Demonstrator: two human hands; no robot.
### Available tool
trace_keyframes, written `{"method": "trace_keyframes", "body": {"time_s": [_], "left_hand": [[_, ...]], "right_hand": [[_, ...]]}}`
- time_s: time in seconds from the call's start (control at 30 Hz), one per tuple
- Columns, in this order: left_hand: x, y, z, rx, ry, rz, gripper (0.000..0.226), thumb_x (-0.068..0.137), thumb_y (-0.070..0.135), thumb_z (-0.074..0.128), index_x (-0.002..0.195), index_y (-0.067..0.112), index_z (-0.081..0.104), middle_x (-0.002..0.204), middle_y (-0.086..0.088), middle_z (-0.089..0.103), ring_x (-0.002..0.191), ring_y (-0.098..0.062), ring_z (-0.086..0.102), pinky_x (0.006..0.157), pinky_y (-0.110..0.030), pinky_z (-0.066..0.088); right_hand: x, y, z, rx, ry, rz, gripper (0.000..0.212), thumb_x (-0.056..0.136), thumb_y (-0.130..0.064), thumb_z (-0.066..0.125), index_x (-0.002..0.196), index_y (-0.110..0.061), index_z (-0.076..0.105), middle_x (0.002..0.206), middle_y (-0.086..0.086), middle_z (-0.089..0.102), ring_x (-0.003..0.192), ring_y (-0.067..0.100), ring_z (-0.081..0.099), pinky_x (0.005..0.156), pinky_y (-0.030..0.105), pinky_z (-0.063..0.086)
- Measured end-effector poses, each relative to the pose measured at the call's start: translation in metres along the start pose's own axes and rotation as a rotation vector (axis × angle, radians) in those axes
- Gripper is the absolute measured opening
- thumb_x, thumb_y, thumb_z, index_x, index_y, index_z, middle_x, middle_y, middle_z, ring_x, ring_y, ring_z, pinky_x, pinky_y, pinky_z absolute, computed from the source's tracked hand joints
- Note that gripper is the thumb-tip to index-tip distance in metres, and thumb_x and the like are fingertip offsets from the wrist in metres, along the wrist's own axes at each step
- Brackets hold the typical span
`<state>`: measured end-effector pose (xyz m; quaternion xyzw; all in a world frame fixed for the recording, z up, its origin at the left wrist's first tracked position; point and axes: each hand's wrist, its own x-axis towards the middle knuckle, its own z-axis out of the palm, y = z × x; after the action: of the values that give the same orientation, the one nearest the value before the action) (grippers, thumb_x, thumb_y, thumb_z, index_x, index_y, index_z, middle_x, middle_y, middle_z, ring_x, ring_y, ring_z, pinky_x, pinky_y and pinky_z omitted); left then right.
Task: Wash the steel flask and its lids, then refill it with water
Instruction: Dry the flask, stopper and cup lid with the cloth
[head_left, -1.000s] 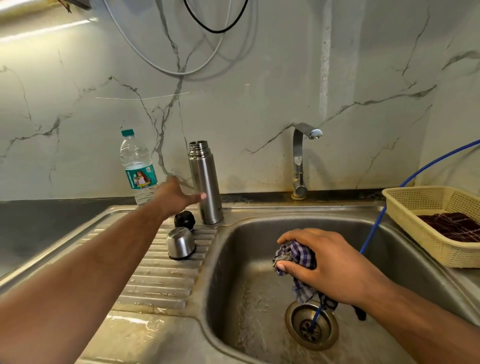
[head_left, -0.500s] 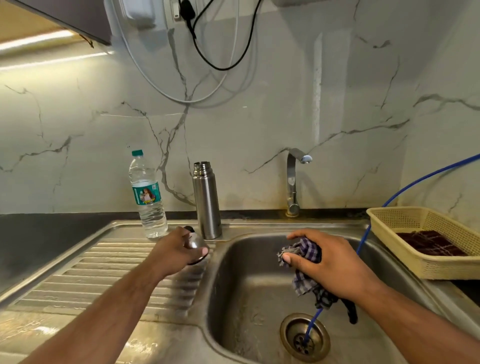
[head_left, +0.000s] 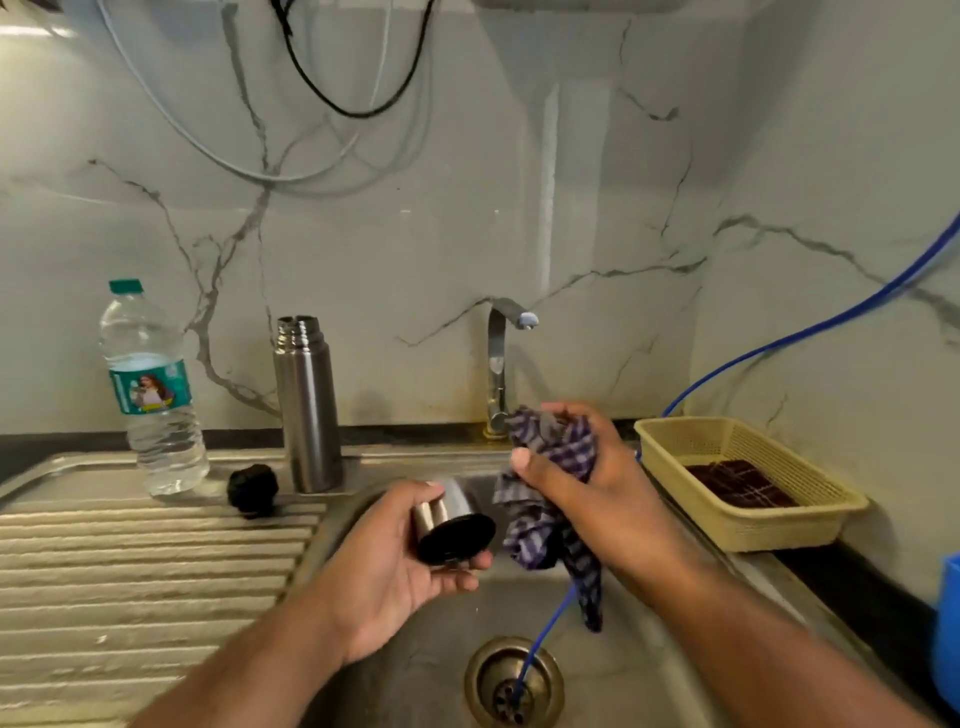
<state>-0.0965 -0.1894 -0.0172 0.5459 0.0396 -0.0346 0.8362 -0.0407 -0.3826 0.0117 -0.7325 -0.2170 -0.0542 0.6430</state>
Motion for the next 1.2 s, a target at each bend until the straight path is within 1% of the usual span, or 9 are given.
{"method": "trace_keyframes", "body": {"time_s": [0.17,0.23,0.33,0.53,0.67,0.83,1.0,1.1,1.2], "left_hand": [[0.006,-0.014,0.002,0.101,-0.024,0.090,0.070,0.100,0.064,0.027,0.127,0.014,0.068,0.123,-0.024,0.070,0.117,-0.047,0.064,0.104,-0.064,0.044],[0.008,-0.016,0.004,0.118,0.013,0.143,0.073,0.100,0.063,0.025,0.126,0.010,0.067,0.117,-0.024,0.072,0.107,-0.042,0.069,0.095,-0.059,0.052],[0.009,-0.014,0.002,0.095,0.033,0.192,0.075,0.099,0.062,0.029,0.125,0.001,0.064,0.103,-0.031,0.069,0.077,-0.036,0.064,0.068,-0.045,0.053],[0.004,-0.013,0.007,0.106,0.048,0.231,0.066,0.102,0.056,0.027,0.124,0.008,0.067,0.112,-0.020,0.075,0.106,-0.034,0.073,0.097,-0.059,0.054],[0.005,-0.011,0.006,0.090,0.054,0.260,0.073,0.100,0.060,0.033,0.122,-0.001,0.065,0.106,-0.028,0.072,0.083,-0.044,0.067,0.078,-0.053,0.055],[0.003,-0.015,0.012,0.088,0.042,0.233,0.057,0.103,0.053,0.031,0.118,0.014,0.071,0.115,-0.017,0.075,0.104,-0.027,0.074,0.085,-0.047,0.059],[0.003,-0.012,0.013,0.062,0.031,0.287,0.074,0.097,0.063,0.033,0.123,0.002,0.066,0.110,-0.028,0.072,0.090,-0.035,0.069,0.069,-0.044,0.056],[0.003,-0.016,0.015,0.143,0.078,0.264,0.074,0.093,0.068,0.032,0.120,0.010,0.070,0.106,-0.021,0.076,0.096,-0.038,0.073,0.085,-0.059,0.057],[0.002,-0.017,0.012,0.145,0.112,0.218,0.076,0.089,0.072,0.035,0.121,0.013,0.070,0.107,-0.017,0.077,0.100,-0.035,0.074,0.085,-0.055,0.058]], "right_hand": [[-0.015,0.002,0.019,-0.433,-0.145,-0.449,0.036,0.088,-0.041,0.077,0.115,-0.033,0.055,0.111,-0.015,0.062,0.104,0.001,0.063,0.085,0.015,0.052],[-0.012,0.008,0.022,-0.501,-0.176,-0.571,0.033,0.089,-0.038,0.077,0.115,-0.026,0.059,0.115,-0.011,0.056,0.108,0.006,0.059,0.088,0.016,0.049],[-0.007,0.012,0.021,-0.428,-0.057,-0.413,0.027,0.090,-0.040,0.074,0.111,-0.029,0.060,0.110,-0.014,0.056,0.103,0.002,0.059,0.083,0.014,0.047],[-0.017,0.009,0.037,-0.493,-0.099,-0.548,0.031,0.094,-0.044,0.067,0.118,-0.026,0.057,0.117,-0.012,0.050,0.108,0.002,0.055,0.087,0.013,0.047],[-0.011,0.010,0.030,-0.435,0.017,-0.380,0.037,0.094,-0.056,0.056,0.120,-0.029,0.056,0.115,-0.016,0.050,0.106,-0.003,0.056,0.083,0.009,0.044],[-0.019,0.006,0.037,-0.615,-0.100,-0.580,0.039,0.098,-0.061,0.048,0.123,-0.031,0.054,0.122,-0.015,0.045,0.113,0.004,0.052,0.084,0.016,0.049],[-0.011,0.009,0.025,-0.469,-0.001,-0.371,0.041,0.097,-0.064,0.042,0.123,-0.033,0.051,0.119,-0.019,0.045,0.109,-0.004,0.054,0.084,0.016,0.048],[-0.016,0.004,0.031,-0.558,-0.053,-0.483,0.039,0.099,-0.064,0.040,0.122,-0.034,0.050,0.119,-0.018,0.045,0.107,0.001,0.055,0.081,0.015,0.050],[-0.013,0.006,0.034,-0.623,-0.066,-0.461,0.038,0.100,-0.061,0.041,0.123,-0.033,0.051,0.119,-0.019,0.043,0.106,-0.001,0.054,0.079,0.016,0.051]]}}
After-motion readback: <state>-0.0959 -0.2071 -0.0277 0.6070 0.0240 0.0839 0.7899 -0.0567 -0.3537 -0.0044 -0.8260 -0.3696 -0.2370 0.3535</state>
